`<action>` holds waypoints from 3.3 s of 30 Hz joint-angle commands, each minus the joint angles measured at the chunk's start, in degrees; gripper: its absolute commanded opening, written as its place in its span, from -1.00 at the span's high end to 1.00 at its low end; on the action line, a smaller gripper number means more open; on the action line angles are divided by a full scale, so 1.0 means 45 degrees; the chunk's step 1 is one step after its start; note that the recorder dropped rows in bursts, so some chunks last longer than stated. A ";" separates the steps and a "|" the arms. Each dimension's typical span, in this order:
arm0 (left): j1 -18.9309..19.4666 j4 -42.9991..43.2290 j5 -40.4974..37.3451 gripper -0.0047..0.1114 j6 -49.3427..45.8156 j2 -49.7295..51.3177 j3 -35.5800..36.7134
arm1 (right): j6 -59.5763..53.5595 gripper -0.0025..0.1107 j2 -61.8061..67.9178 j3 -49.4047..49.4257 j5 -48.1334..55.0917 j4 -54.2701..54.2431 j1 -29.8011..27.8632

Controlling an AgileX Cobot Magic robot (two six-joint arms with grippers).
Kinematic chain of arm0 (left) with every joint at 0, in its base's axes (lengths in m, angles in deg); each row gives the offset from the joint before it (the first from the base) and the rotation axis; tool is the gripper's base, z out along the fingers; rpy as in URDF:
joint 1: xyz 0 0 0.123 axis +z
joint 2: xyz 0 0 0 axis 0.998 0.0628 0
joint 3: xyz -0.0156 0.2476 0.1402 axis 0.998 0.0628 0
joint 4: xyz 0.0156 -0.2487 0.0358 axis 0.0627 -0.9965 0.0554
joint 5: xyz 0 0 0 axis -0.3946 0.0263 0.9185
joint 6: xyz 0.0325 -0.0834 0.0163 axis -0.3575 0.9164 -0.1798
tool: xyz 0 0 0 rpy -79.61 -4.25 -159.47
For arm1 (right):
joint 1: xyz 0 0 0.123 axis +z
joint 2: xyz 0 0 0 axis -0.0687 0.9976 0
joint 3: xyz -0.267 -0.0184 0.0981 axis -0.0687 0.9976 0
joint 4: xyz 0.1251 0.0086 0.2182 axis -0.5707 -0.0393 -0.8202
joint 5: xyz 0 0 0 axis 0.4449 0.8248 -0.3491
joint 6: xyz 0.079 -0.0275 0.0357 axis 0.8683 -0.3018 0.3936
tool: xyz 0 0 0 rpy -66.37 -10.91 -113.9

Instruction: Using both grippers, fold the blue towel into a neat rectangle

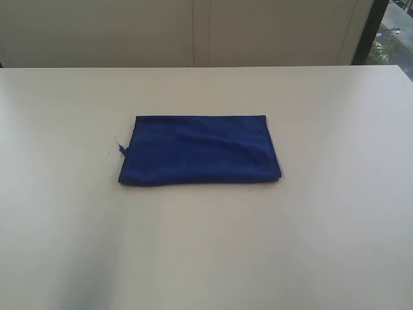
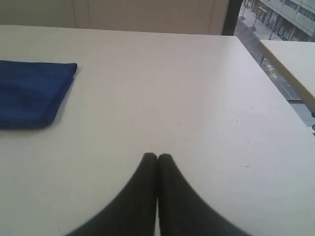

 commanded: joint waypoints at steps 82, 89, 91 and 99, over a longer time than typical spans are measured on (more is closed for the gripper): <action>0.2850 0.4139 -0.2274 0.92 0.2642 -0.6163 0.4228 | 0.0000 0.96 -0.0062 0.0069 -0.0214 0.0060 0.0041; 0.2850 0.4086 -0.2274 0.92 0.2642 -0.6163 0.4228 | 0.0000 0.96 -0.0062 0.0069 -0.0214 0.0060 0.0041; 0.2850 0.4051 -0.2274 0.92 0.2642 -0.6163 0.4228 | 0.0000 0.96 -0.0062 0.0069 -0.0214 0.0060 0.0041; 0.2850 0.4055 -0.2242 0.92 0.2619 -0.6163 0.4228 | 0.0000 0.96 -0.0062 0.0069 -0.0214 0.0060 0.0041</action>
